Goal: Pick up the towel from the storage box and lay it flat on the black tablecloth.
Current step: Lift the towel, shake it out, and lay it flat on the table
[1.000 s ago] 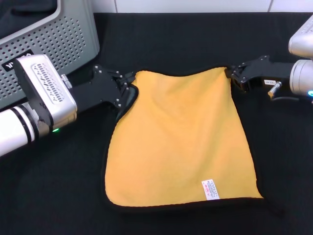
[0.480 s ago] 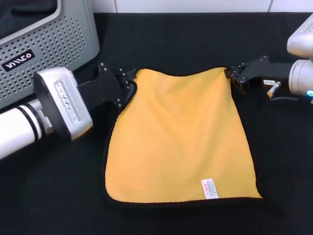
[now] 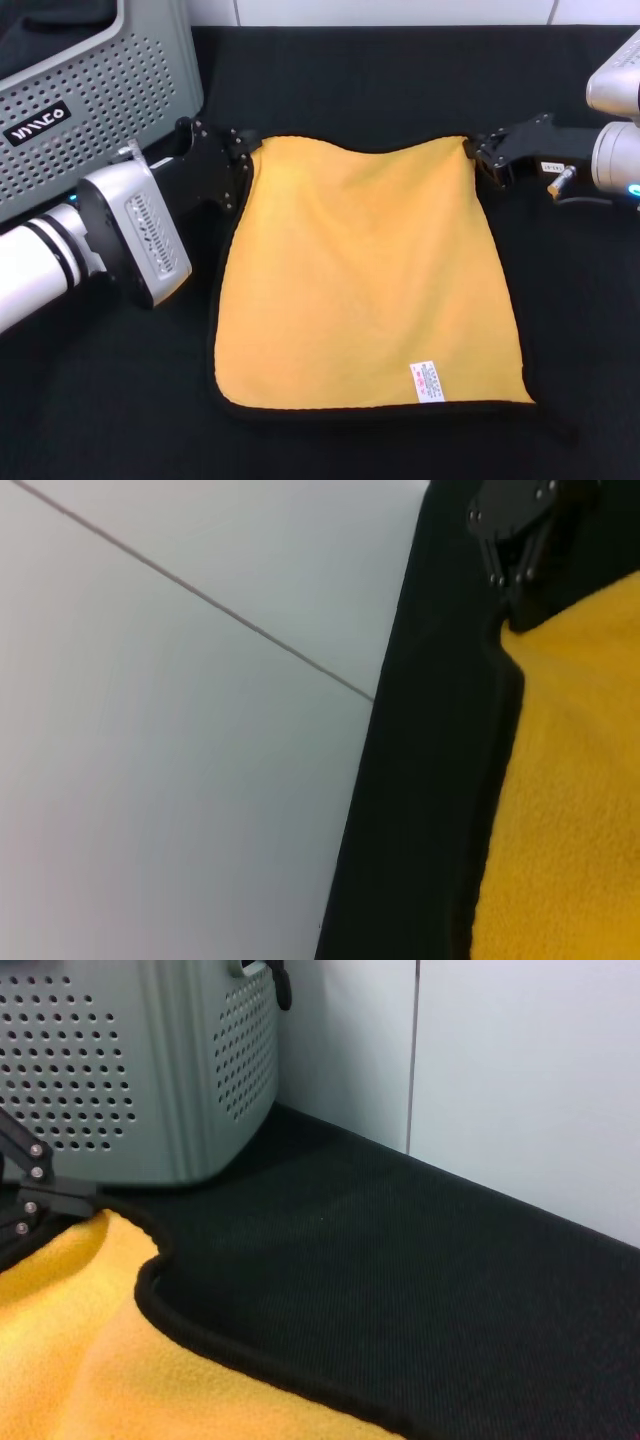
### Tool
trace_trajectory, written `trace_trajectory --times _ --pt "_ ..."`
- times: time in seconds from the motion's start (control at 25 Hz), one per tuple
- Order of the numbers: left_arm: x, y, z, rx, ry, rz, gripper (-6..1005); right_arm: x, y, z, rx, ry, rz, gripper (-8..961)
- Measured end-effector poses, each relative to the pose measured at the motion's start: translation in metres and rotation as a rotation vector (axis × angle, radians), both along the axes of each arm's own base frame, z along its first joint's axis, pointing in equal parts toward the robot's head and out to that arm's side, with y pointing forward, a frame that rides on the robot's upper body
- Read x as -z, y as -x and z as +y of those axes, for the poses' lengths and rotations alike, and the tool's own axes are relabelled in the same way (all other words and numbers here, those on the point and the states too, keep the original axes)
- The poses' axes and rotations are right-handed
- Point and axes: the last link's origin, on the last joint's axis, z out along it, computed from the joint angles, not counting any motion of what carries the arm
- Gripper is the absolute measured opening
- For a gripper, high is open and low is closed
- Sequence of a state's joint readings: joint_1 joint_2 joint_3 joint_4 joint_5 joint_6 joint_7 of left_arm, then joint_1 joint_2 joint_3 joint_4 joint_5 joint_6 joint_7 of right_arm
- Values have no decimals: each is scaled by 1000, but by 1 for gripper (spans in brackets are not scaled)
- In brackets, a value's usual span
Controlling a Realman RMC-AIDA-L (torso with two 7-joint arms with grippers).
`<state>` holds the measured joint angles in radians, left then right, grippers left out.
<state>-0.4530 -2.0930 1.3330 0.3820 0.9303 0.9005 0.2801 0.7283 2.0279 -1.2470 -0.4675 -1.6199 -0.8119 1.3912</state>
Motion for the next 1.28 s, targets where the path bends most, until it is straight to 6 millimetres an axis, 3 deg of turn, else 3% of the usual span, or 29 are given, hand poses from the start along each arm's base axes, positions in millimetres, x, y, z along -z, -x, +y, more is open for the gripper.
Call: trace_trajectory --times 1.28 --pt "4 1 3 51 -79 94 8 1 -2 6 29 -30 -22 95"
